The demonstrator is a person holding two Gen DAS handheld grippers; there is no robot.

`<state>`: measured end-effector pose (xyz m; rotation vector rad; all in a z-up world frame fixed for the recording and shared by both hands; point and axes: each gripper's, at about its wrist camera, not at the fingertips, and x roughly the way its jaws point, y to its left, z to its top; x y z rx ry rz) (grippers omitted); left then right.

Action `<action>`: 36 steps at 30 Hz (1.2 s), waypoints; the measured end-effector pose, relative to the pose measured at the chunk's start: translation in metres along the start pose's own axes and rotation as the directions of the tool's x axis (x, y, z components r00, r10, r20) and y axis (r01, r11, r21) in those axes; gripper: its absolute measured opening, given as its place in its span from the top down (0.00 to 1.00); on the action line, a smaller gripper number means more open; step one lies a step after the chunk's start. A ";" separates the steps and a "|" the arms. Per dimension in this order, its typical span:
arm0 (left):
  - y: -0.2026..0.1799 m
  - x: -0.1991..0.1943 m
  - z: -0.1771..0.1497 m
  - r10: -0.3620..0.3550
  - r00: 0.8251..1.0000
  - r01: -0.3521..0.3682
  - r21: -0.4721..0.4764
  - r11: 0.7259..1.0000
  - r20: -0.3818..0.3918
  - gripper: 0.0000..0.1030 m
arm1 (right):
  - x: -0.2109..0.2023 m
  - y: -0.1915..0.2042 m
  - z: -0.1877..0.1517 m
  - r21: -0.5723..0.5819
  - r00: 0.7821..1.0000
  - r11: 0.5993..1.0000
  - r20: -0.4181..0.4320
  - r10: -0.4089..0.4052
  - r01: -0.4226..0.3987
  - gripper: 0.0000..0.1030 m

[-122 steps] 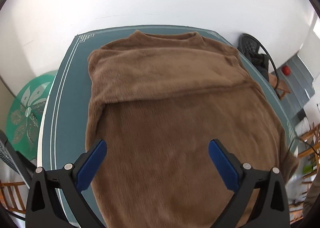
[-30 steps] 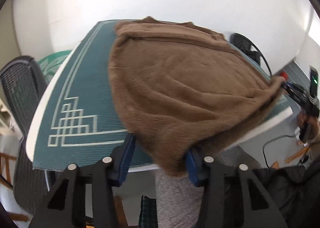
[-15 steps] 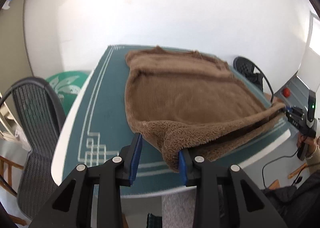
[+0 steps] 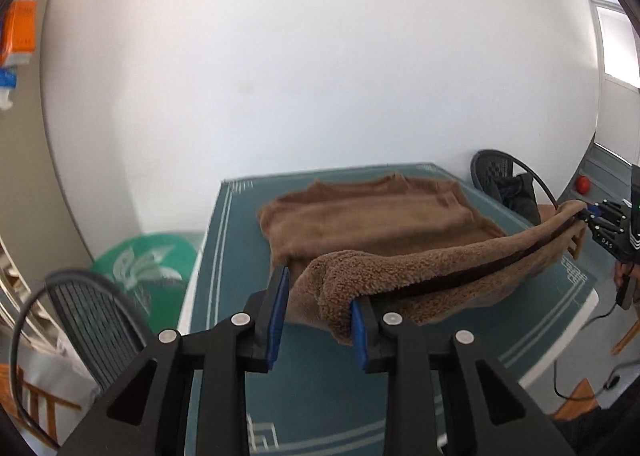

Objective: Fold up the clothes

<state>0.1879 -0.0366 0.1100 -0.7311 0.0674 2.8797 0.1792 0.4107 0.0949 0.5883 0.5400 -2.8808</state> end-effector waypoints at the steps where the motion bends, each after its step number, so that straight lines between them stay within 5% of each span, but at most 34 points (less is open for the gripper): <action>1: 0.002 0.002 0.007 -0.001 1.000 0.001 -0.003 1.000 0.013 0.69 | 0.002 -0.002 0.006 -0.001 1.000 1.000 0.012 -0.006 0.006 0.86; 9: 0.018 0.032 0.060 0.019 0.995 -0.013 -0.060 0.998 0.103 0.68 | 0.038 -0.019 0.062 0.027 0.996 0.999 0.079 -0.032 0.030 0.86; 14: 0.021 0.071 0.095 0.084 0.989 -0.081 -0.026 0.996 0.122 0.66 | 0.082 -0.029 0.099 0.036 0.993 0.997 0.091 -0.072 0.069 0.86; 25: 0.051 0.208 0.147 0.106 0.994 -0.104 -0.090 0.991 0.020 0.66 | 0.223 -0.048 0.148 0.050 0.992 0.991 -0.005 -0.127 0.127 0.86; 36: 0.079 0.344 0.148 0.139 0.977 -0.156 -0.100 0.983 -0.160 0.64 | 0.366 -0.046 0.154 0.020 0.981 0.991 -0.146 -0.126 0.130 0.86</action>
